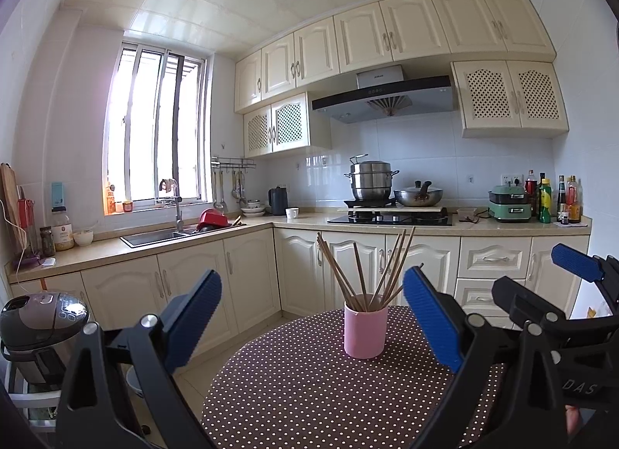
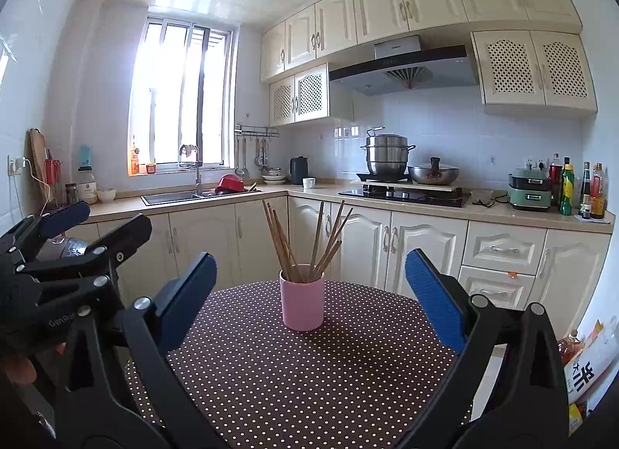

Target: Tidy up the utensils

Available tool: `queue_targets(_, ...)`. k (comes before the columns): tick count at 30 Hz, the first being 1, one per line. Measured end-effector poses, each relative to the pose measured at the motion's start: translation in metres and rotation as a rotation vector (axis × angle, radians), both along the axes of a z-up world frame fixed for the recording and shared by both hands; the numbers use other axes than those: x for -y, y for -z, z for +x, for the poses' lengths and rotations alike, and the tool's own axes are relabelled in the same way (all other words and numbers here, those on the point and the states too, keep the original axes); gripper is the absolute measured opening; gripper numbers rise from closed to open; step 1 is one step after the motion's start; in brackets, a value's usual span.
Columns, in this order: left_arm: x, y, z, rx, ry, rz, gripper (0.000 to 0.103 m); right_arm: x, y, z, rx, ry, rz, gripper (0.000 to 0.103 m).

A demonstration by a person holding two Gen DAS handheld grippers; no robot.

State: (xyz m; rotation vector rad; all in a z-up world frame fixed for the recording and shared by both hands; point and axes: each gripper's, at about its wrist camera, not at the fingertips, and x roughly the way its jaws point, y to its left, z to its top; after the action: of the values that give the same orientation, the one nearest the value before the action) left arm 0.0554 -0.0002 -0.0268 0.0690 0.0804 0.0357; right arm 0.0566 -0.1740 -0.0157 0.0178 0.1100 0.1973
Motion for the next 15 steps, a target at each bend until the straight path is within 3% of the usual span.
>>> queue_targets(15,-0.009,0.013,0.024,-0.044,-0.003,0.001,0.093,-0.002,0.010,0.021,-0.042,-0.003,0.005,0.096)
